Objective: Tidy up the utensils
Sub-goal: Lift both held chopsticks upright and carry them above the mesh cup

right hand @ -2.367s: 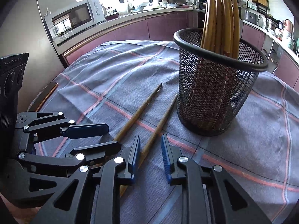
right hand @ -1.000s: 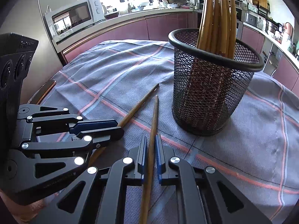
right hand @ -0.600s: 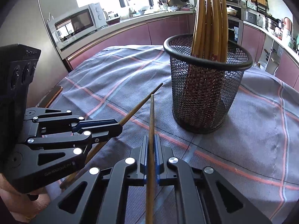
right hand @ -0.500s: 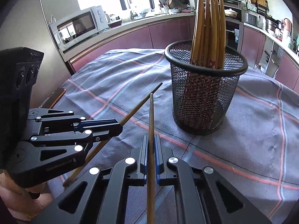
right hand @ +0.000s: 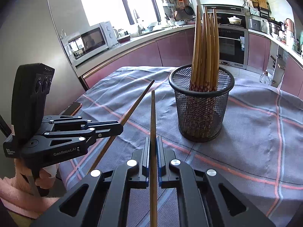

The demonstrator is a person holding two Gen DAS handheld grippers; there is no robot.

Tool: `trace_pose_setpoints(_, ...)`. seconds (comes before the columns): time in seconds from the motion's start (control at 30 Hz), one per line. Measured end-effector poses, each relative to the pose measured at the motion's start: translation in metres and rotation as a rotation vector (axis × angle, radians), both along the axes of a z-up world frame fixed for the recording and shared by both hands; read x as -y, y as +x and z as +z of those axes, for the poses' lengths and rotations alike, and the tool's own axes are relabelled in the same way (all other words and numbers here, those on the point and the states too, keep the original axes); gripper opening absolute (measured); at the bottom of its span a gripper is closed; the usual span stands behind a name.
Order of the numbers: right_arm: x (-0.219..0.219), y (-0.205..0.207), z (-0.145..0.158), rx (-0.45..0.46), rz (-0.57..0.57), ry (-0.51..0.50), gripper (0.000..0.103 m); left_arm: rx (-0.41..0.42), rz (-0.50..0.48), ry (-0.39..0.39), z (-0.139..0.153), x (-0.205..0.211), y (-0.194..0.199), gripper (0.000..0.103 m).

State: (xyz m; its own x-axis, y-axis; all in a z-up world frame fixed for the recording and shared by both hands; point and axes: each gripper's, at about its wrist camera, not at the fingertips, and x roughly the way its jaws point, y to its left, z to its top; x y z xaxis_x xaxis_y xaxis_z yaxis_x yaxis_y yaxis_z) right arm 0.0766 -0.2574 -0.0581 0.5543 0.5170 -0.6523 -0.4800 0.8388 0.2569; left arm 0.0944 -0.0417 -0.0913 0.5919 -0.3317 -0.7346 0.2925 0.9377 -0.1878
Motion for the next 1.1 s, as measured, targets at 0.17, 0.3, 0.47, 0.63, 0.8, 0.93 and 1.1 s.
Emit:
trace_pose_setpoints(0.17,0.006,-0.002,0.01,0.027,-0.013,0.018,0.005,0.027,-0.002,-0.02,0.012,-0.003,-0.007,0.008)
trace_pose_setpoints(0.3,0.008,-0.002,0.017,0.053,-0.021,0.033,0.005,0.052,-0.007,-0.035,0.023,-0.004,-0.011,0.008)
trace_pose_setpoints(0.47,0.016,-0.003,0.027,0.085,-0.028,0.05,0.005,0.074,-0.012,-0.057,0.035,-0.007,-0.014,0.008)
trace_pose_setpoints(0.63,0.022,-0.004,0.034,0.111,-0.037,0.064,0.005,0.095,-0.02,-0.07,0.044,-0.007,-0.017,0.008)
trace_pose_setpoints(0.8,0.024,-0.005,0.039,0.129,-0.046,0.077,0.005,0.114,-0.025,-0.078,0.052,-0.004,-0.017,0.008)
trace_pose_setpoints(0.93,0.025,-0.005,0.043,0.143,-0.05,0.083,0.005,0.132,-0.026,-0.083,0.058,-0.003,-0.017,0.008)
trace_pose_setpoints(1.1,0.027,-0.004,0.048,0.158,-0.053,0.086,0.005,0.153,-0.029,-0.089,0.066,-0.001,-0.018,0.008)
